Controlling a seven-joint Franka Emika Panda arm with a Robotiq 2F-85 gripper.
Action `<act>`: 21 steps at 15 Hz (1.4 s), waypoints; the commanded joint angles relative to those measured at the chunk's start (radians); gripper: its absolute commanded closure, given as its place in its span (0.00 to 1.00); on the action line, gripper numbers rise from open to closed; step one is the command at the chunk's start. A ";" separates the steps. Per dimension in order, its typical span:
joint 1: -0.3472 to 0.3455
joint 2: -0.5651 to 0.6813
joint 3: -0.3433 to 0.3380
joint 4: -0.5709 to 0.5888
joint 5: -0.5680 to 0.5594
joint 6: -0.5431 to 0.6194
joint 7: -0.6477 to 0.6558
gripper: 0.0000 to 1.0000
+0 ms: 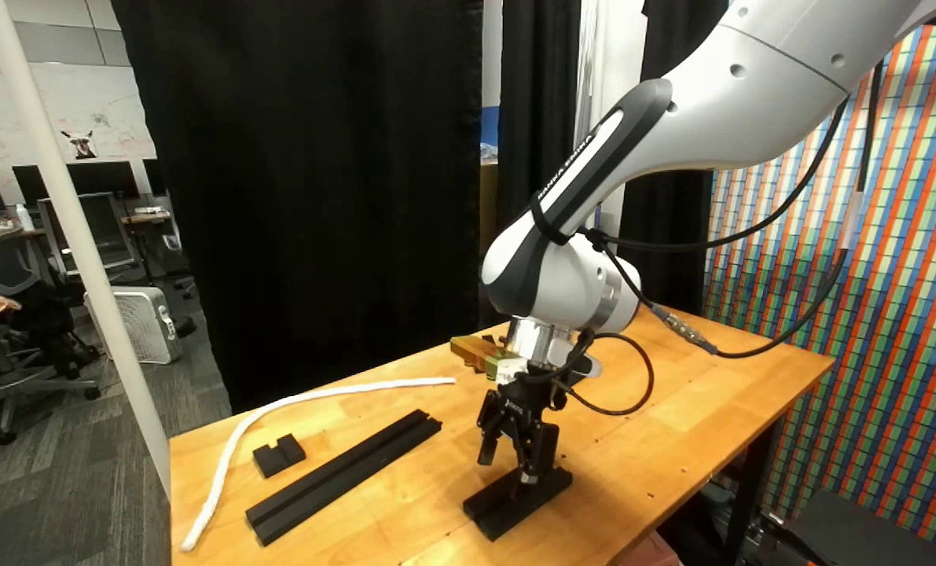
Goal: Attach some of the black objects at their width to make one long black strip
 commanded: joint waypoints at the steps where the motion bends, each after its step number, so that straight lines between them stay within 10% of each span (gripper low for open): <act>1: -0.014 0.000 -0.031 -0.044 -0.046 0.017 -0.022 0.00; 11: 0.013 0.033 -0.093 0.020 -0.577 0.125 0.217 0.00; 21: 0.081 0.051 -0.058 0.000 -0.615 0.226 0.383 0.00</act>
